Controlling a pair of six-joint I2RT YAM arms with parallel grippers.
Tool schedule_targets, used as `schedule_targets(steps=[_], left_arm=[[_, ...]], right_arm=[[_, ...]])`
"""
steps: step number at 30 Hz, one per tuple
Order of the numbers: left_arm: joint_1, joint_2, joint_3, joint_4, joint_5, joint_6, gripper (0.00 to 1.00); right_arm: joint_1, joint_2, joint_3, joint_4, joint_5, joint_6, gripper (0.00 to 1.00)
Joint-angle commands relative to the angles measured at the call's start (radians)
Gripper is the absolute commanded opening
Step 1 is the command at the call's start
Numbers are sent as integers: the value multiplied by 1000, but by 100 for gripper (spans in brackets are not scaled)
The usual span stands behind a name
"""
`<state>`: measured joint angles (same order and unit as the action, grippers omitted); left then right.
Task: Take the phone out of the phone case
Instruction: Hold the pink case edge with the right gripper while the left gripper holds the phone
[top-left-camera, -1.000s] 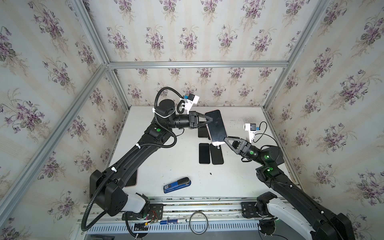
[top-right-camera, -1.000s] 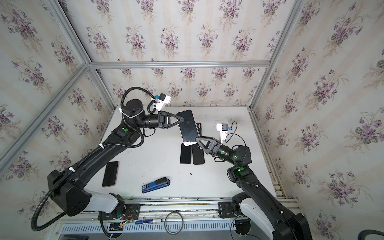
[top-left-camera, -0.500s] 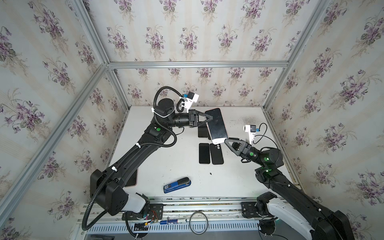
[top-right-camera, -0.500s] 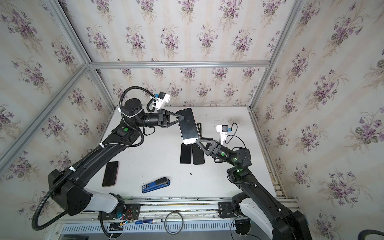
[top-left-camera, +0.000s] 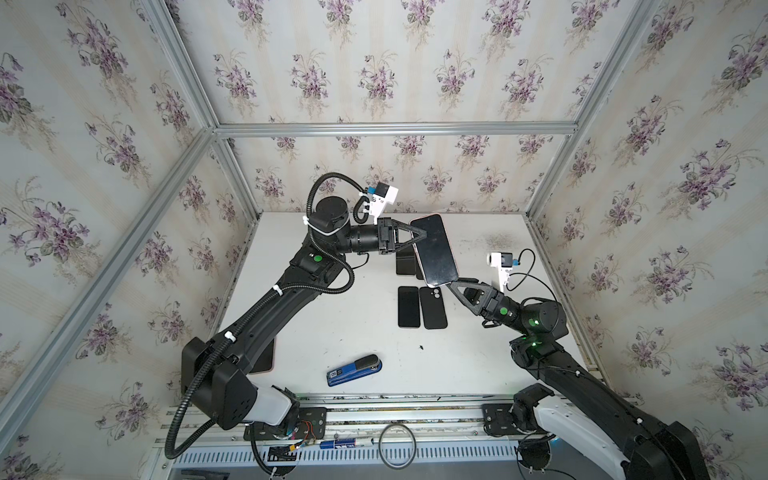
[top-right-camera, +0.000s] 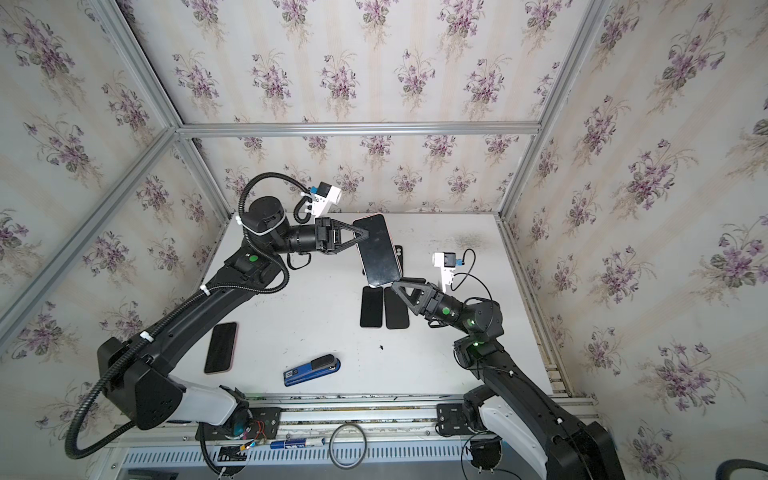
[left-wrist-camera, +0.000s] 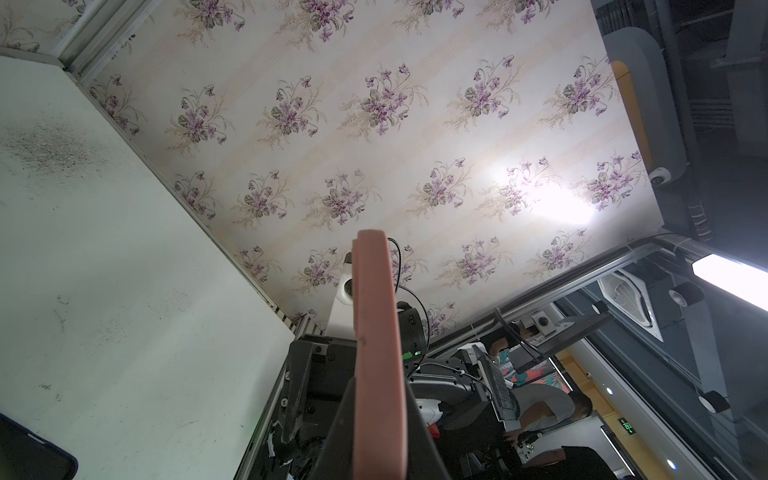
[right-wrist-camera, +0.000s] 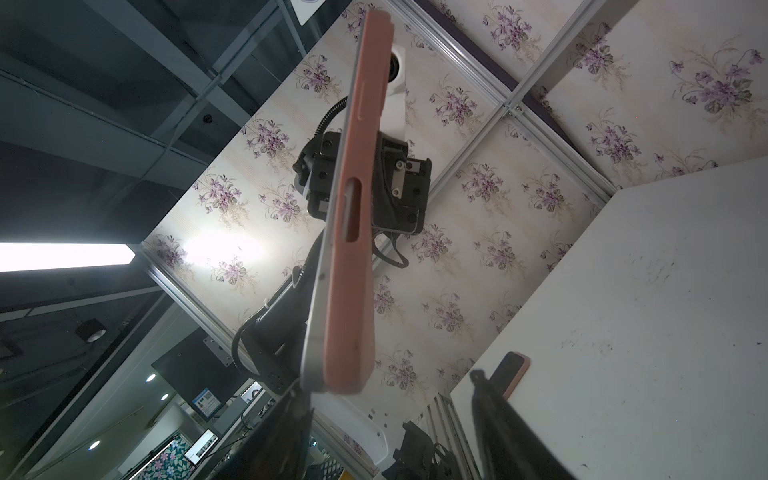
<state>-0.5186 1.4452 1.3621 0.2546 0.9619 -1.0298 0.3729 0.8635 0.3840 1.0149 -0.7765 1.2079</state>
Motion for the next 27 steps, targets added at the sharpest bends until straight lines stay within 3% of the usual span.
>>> schedule_targets(steps=[1, 27], left_arm=[[-1, -5, 3, 84, 16, -27, 0], [-1, -5, -4, 89, 18, -21, 0]], right_arm=[[5, 9, 5, 28, 0, 1, 63], [43, 9, -10, 32, 16, -11, 64]])
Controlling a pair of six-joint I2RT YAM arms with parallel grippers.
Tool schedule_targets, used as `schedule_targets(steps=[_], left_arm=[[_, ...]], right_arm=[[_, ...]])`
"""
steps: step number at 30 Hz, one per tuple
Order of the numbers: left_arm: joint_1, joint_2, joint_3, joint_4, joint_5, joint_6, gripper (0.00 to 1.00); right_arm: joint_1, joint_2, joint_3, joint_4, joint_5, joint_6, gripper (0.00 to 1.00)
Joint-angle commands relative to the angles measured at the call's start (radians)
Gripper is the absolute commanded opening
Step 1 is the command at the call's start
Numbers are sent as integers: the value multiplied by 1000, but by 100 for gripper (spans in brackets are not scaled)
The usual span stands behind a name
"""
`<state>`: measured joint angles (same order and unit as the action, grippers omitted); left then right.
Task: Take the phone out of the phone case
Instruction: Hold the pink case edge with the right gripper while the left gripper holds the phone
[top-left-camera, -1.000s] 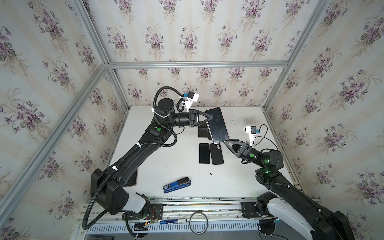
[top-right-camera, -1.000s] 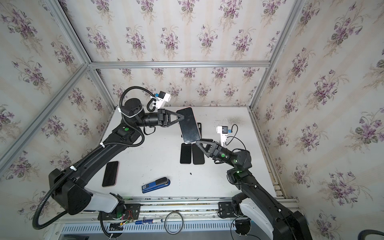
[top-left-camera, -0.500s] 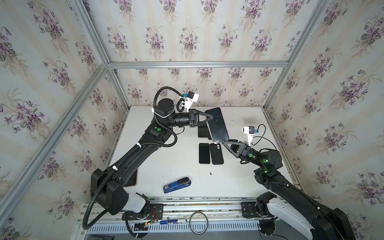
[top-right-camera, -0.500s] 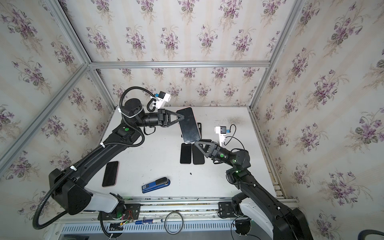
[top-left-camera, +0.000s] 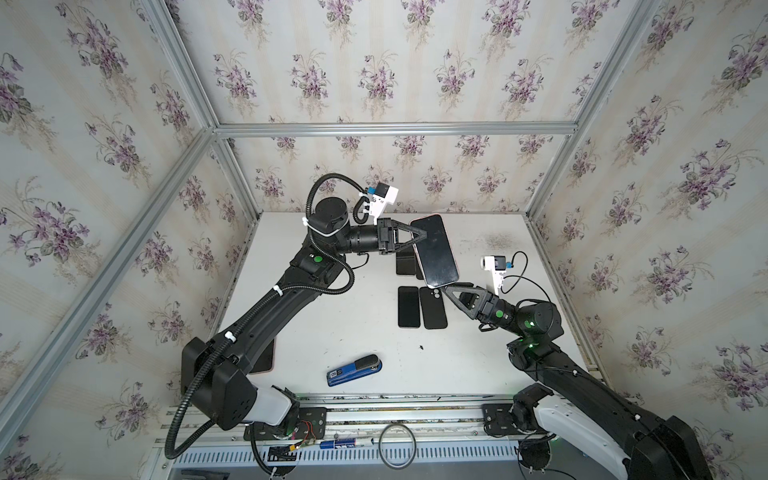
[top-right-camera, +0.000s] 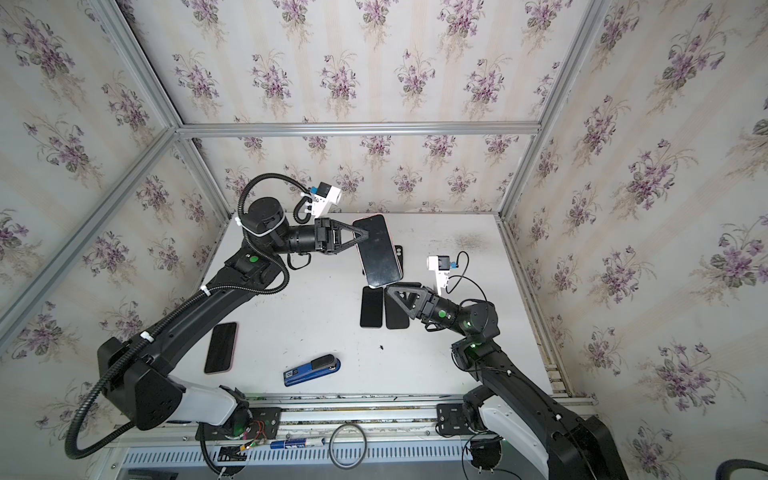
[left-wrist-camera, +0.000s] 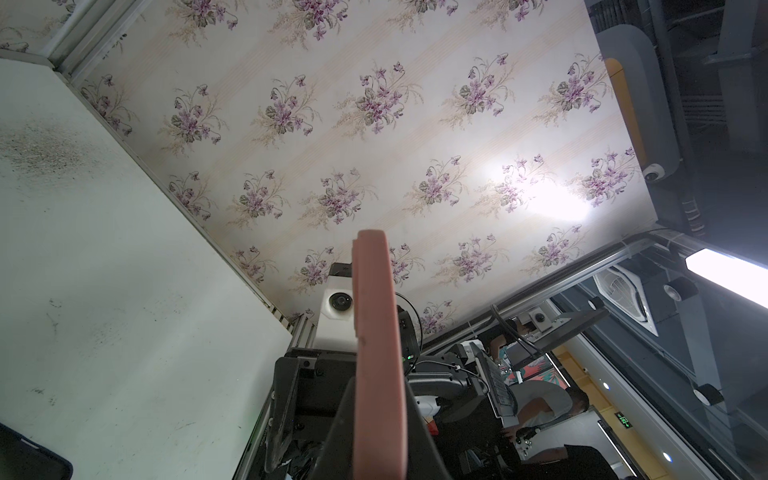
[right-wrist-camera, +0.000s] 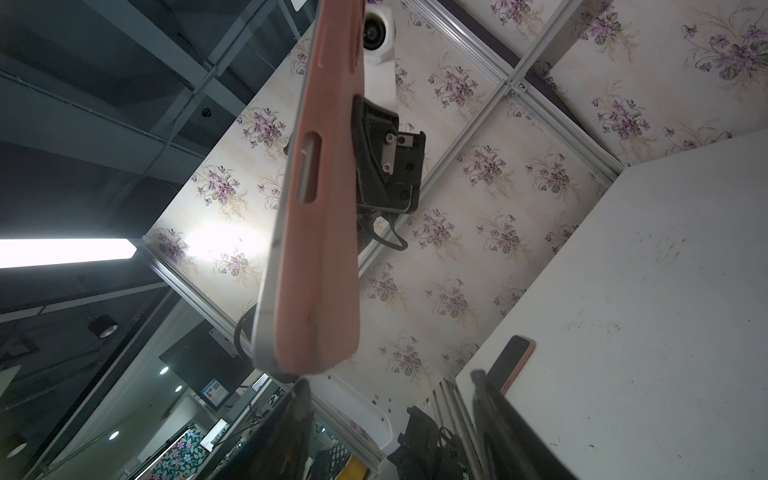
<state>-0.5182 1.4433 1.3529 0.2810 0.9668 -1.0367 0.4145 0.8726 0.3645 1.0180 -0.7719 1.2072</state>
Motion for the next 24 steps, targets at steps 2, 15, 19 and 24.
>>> schedule_targets(steps=[2, 15, 19, 24], left_arm=[[-3, -5, -1, 63, 14, -11, 0], [-13, -21, -42, 76, 23, -2, 0], [-13, -24, -65, 62, 28, 11, 0], [1, -10, -84, 37, 17, 20, 0]], right_arm=[[2, 4, 16, 23, 14, -15, 64], [1, 64, 54, 33, 29, -23, 64], [0, 67, 80, -2, 42, -41, 60], [0, 84, 94, -8, 19, -25, 42]])
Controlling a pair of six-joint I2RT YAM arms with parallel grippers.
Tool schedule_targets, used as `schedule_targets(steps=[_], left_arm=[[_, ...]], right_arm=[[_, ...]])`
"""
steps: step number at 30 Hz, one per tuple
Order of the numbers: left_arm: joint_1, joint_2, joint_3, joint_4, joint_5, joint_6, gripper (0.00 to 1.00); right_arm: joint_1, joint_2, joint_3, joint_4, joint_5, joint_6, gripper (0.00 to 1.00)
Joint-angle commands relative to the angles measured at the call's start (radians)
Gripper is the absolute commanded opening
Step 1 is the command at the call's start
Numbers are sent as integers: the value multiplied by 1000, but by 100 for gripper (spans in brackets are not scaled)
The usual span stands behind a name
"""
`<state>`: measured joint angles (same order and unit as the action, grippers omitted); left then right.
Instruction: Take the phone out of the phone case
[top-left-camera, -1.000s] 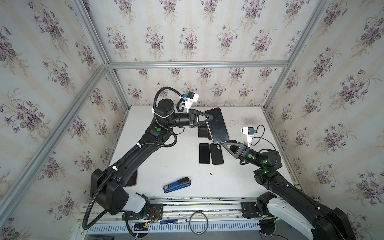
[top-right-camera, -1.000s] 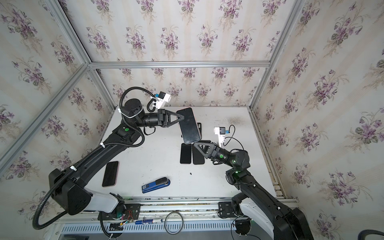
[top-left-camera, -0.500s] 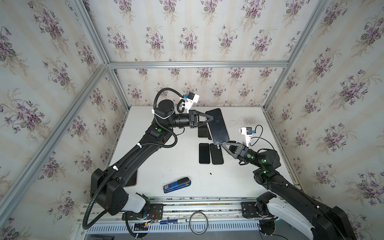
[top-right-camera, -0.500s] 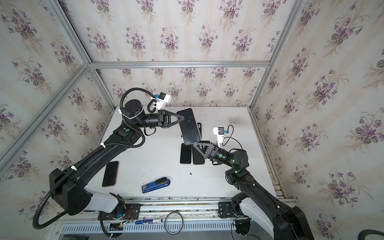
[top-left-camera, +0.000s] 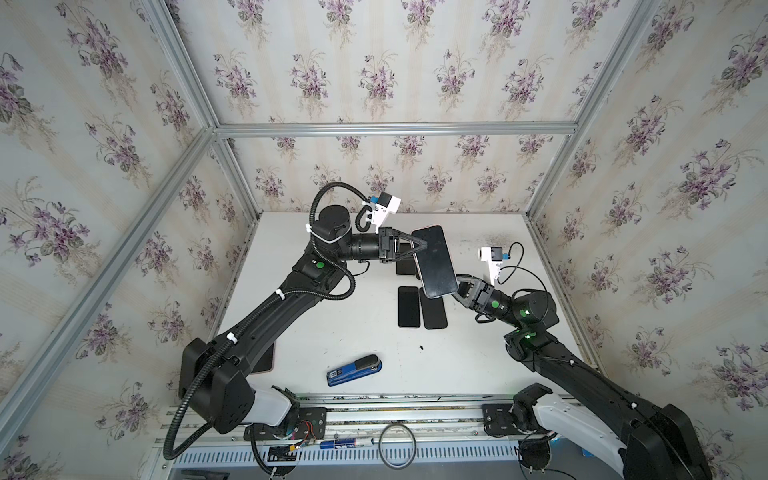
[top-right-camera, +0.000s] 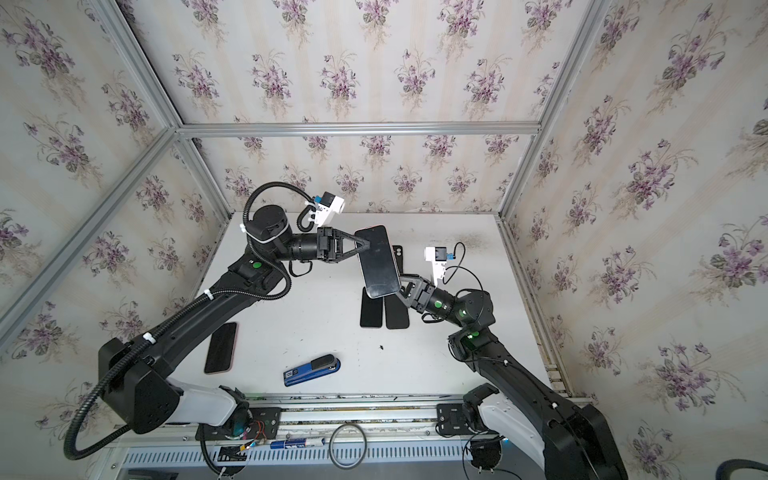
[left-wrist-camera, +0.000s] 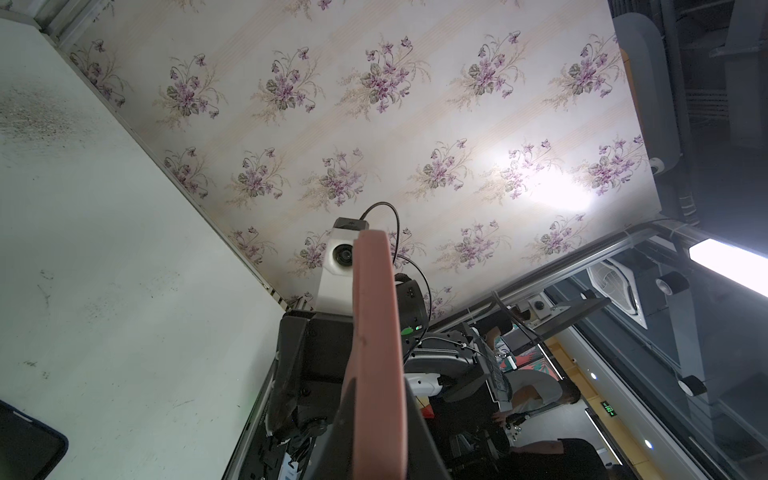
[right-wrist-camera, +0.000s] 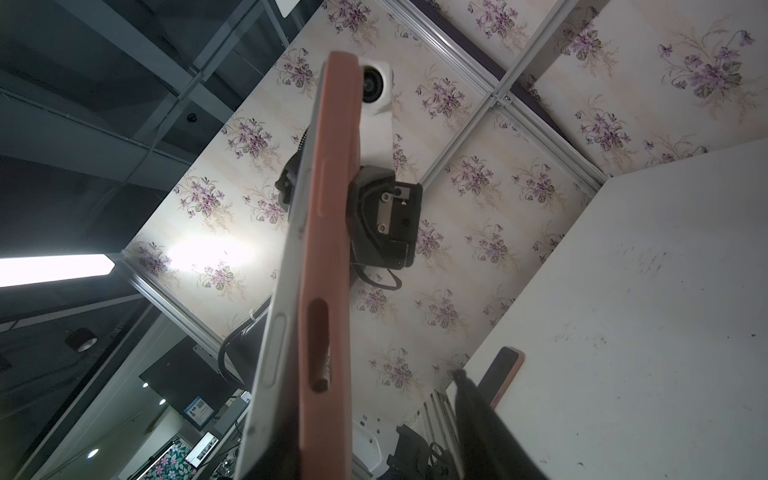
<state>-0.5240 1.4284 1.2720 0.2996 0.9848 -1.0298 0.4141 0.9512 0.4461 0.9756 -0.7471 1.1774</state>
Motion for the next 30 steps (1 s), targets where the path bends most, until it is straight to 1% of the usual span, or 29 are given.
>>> schedule_targets(steps=[1, 2, 6, 9, 10, 11, 12, 13, 14, 16, 19, 22, 25, 27, 30], left_arm=[[11, 12, -6, 14, -3, 13, 0], [13, 20, -8, 11, -11, 14, 0], [24, 73, -16, -20, -40, 44, 0], [32, 130, -38, -42, -75, 97, 0], [33, 154, -43, -42, -83, 111, 3], [35, 180, -46, -48, -91, 130, 10], [36, 202, -50, -54, -104, 145, 14], [36, 229, -55, -53, -114, 155, 19], [36, 256, -58, -45, -120, 161, 27], [36, 297, -73, -26, -133, 167, 38], [35, 346, -94, 10, -149, 165, 53], [33, 373, -104, 2, -172, 176, 70], [36, 392, -104, -35, -200, 194, 82], [35, 380, -95, -94, -240, 233, 89], [21, 314, -76, -230, -345, 357, 97]], right_arm=[[0, 9, 2, 39, -2, 15, 36], [0, 13, -11, 42, 2, 28, 31], [0, 44, -82, 101, 29, 81, 16], [1, 71, -123, 85, 50, 93, 7], [1, 81, -137, 71, 60, 95, 4], [0, 92, -151, 64, 71, 93, 2], [-1, 103, -162, 54, 79, 94, 1], [-3, 116, -174, 46, 85, 92, 0], [-6, 133, -183, 42, 88, 87, 0], [-10, 170, -198, 40, 93, 83, 0], [-19, 233, -226, 76, 105, 91, 0], [-29, 309, -245, 138, 111, 115, 0], [-32, 399, -251, 228, 111, 143, 0], [-34, 460, -252, 306, 113, 175, 0], [-32, 562, -253, 432, 116, 225, 0]])
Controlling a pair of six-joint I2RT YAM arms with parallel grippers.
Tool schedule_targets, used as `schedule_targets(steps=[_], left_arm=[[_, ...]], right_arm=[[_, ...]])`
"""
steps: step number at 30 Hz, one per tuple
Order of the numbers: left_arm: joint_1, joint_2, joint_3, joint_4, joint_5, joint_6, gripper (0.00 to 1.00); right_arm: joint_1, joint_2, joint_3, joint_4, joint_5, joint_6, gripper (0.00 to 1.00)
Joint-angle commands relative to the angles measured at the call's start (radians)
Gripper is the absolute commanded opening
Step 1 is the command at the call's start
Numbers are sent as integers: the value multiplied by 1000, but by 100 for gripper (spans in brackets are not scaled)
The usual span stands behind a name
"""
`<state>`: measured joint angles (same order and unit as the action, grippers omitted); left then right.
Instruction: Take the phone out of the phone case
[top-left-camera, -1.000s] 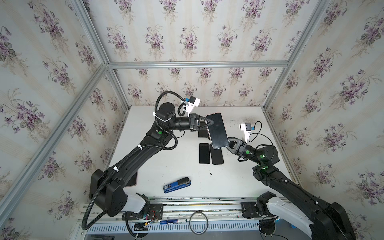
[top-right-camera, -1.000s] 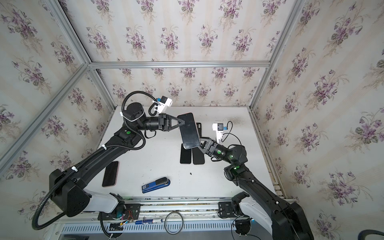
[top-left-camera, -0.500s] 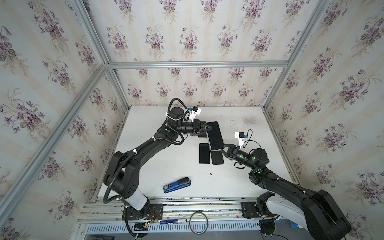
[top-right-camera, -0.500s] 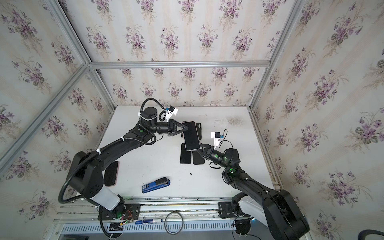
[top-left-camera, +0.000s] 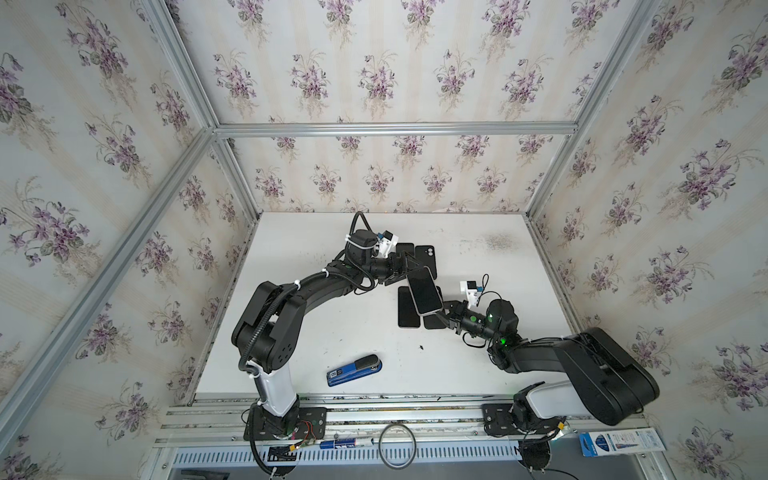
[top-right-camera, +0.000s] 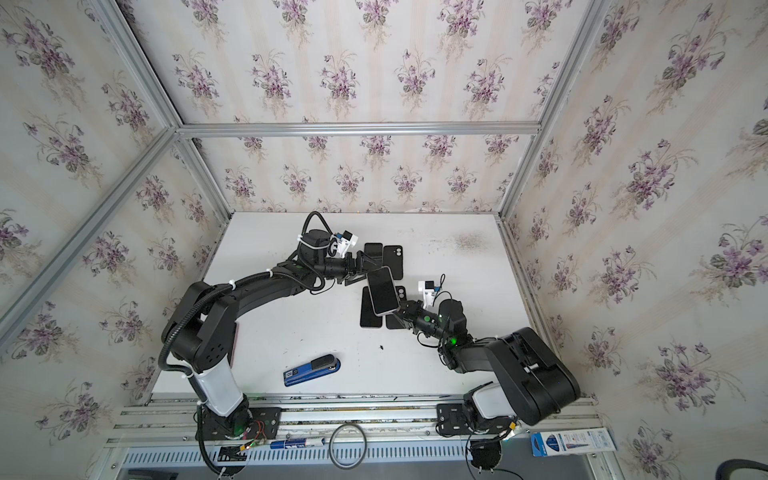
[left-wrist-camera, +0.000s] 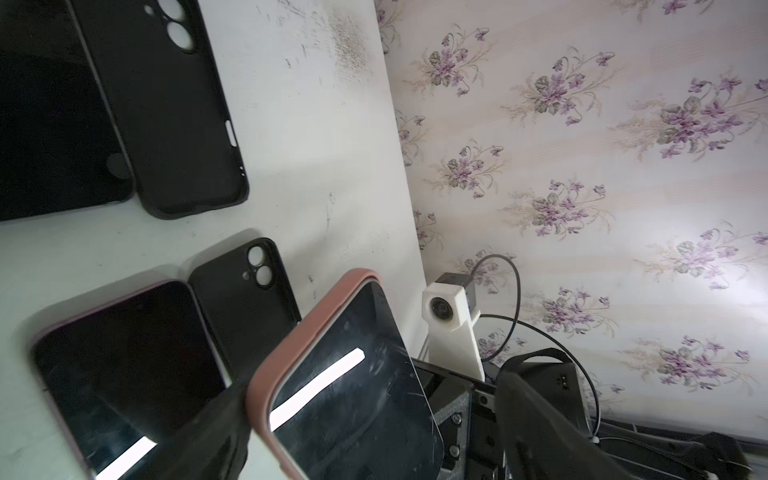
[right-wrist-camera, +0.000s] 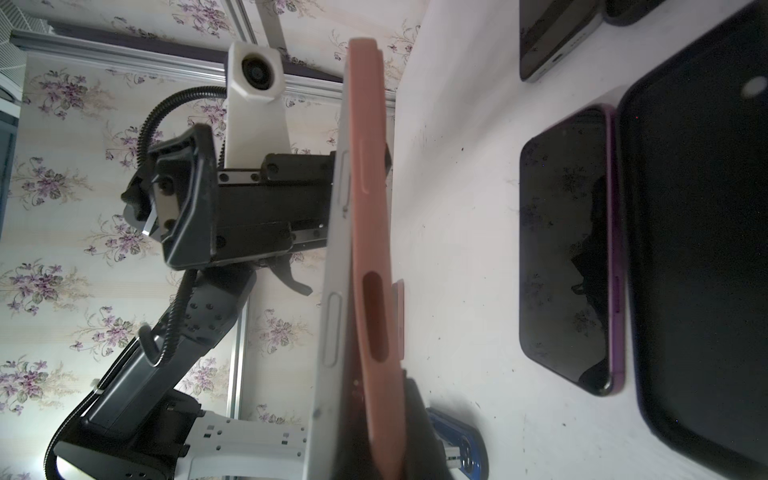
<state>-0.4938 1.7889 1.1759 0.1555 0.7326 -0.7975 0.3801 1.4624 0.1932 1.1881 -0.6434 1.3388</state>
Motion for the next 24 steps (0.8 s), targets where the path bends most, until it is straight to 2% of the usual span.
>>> schedule_targets(steps=[1, 6, 10, 14, 18, 21, 24], left_arm=[[-20, -75, 26, -146, -142, 182, 99], [-98, -172, 27, -362, -307, 421, 100], [-224, -221, 22, -482, -469, 625, 100], [-282, -214, 34, -535, -490, 694, 100], [-332, -189, 65, -566, -602, 743, 100], [-352, -168, 91, -570, -646, 755, 100], [-370, -143, 126, -571, -731, 767, 99]], right_arm=[[3, 67, 7, 222, 8, 68, 0], [4, 35, 4, 167, 41, 42, 0], [3, -46, 13, 31, 54, -5, 0], [4, -146, 37, -139, 49, -61, 0], [3, -233, 52, -259, 50, -98, 0], [4, -283, 61, -334, 50, -113, 0], [6, -314, 58, -353, 50, -114, 0]])
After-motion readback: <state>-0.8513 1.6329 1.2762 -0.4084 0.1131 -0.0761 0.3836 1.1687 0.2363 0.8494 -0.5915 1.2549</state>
